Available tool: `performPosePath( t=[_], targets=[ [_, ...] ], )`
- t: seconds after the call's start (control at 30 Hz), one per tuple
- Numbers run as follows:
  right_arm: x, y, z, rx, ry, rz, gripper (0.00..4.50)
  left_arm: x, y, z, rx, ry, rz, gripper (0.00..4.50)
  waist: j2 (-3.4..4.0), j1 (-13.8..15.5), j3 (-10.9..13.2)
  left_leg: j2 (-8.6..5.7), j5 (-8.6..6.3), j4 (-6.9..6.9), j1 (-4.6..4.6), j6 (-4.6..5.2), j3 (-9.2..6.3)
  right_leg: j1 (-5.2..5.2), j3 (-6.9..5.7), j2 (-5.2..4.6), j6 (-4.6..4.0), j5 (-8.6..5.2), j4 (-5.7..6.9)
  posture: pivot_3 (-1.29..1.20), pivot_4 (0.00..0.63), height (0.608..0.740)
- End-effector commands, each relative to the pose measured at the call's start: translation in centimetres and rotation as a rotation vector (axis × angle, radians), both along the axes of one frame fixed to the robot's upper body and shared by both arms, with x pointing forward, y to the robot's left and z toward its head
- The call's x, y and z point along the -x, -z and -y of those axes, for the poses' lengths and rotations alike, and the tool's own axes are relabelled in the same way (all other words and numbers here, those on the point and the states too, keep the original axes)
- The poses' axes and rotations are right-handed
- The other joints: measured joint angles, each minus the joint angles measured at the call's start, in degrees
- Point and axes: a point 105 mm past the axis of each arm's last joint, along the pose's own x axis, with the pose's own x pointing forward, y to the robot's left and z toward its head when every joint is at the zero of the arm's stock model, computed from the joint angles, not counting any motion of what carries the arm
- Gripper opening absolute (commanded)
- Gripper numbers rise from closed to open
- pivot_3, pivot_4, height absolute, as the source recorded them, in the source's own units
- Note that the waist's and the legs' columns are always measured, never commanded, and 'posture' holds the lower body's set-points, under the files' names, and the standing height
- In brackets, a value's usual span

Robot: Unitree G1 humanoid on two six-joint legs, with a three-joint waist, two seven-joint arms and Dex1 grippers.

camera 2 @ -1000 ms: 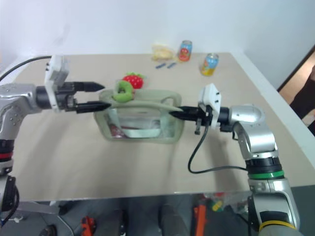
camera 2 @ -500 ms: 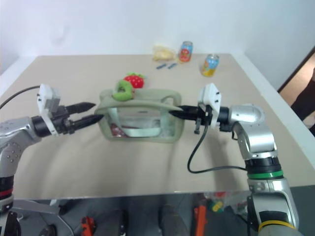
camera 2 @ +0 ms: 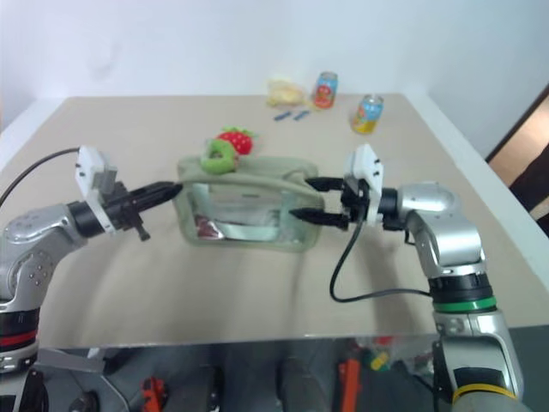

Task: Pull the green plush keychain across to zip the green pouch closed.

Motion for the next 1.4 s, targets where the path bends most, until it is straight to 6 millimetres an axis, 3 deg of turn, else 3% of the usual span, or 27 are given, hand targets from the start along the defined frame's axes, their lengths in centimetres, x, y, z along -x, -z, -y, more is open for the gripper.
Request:
performPosePath(
  t=[0.03, 0.13, 0.23, 0.4, 0.63, 0.73, 1.0, 1.1, 1.4],
  targets=[
    [2.0, -4.3, -2.0, -0.03, -0.085, 0.113, 4.45, 0.3, -1.3, 1.0, 0.011, 0.046, 0.042, 0.0, 0.0, 0.0, 0.0, 0.0, 0.0, 0.0, -0.01, 0.0, 0.0, -0.01, 0.0, 0.0, 0.0, 0.0, 0.0, 0.0, 0.15, 0.74],
    [2.4, -6.0, -3.9, -0.06, -0.108, 0.147, 4.45, 0.5, -1.4, 1.5, 0.024, 0.067, 0.039, 0.0, 0.0, 0.0, 0.0, 0.01, 0.0, 0.0, 0.01, 0.0, -0.03, 0.0, -0.02, 0.01, 0.0, 0.0, 0.0, 0.0, 0.15, 0.74],
    [1.4, -6.5, -5.8, -0.067, -0.076, 0.214, 4.45, 0.6, -1.5, 1.8, 0.034, 0.073, 0.041, 0.0, -0.03, 0.0, 0.0, 0.01, 0.0, 0.0, 0.01, 0.0, -0.03, 0.01, -0.03, 0.01, 0.0, 0.0, 0.0, 0.0, 0.15, 0.74],
    [-1.4, -6.0, -8.3, -0.045, -0.033, 0.256, 4.45, 0.6, -1.5, 2.3, 0.04, 0.066, 0.038, 0.0, -0.03, 0.2, 0.0, -0.02, 0.01, 0.05, -0.09, -0.01, -0.03, -0.01, -0.01, -0.02, 0.03, 0.01, -0.01, 0.0, 0.15, 0.74],
    [-3.4, -5.2, -10.1, -0.023, -0.049, 0.234, 4.45, 0.6, -0.9, 2.5, 0.028, 0.047, 0.028, 0.0, -0.03, 0.2, 0.0, -0.02, 0.01, -0.02, -0.15, -0.01, -0.08, -0.03, -0.04, -0.01, 0.09, 0.04, -0.05, 0.0, 0.15, 0.74],
    [-3.7, -4.7, -10.2, -0.022, -0.052, 0.21, 3.64, 0.7, -0.8, 2.5, 0.025, 0.041, 0.028, 0.0, -0.03, 0.1, 0.0, -0.02, 0.01, -0.02, -0.17, -0.02, -0.09, -0.03, -0.05, -0.02, 0.12, 0.03, -0.05, 0.0, 0.15, 0.74],
    [-4.0, -3.8, -9.7, -0.023, -0.043, 0.153, 0.84, 0.9, -0.6, 2.4, 0.024, 0.031, 0.025, 0.0, -0.03, 0.1, 0.0, -0.01, 0.01, -0.01, -0.15, -0.02, -0.1, -0.02, -0.05, -0.01, 0.08, 0.01, -0.05, 0.0, 0.15, 0.74],
    [-3.9, -3.9, -9.5, -0.032, -0.044, 0.143, 0.01, 0.9, -0.5, 2.4, 0.021, 0.032, 0.023, 0.0, -0.03, 0.1, 0.0, -0.02, 0.01, 0.0, -0.15, -0.01, -0.09, -0.02, -0.05, -0.01, 0.06, 0.0, -0.05, 0.0, 0.15, 0.74],
    [-2.7, -5.1, -8.5, -0.083, -0.055, 0.194, 0.01, 0.3, -0.6, 2.3, 0.021, 0.002, 0.027, 0.0, -0.03, 0.2, 0.0, -0.02, 0.01, -0.01, -0.15, -0.02, -0.09, -0.02, -0.05, -0.02, 0.06, 0.0, -0.05, 0.0, 0.15, 0.74]
  ],
)
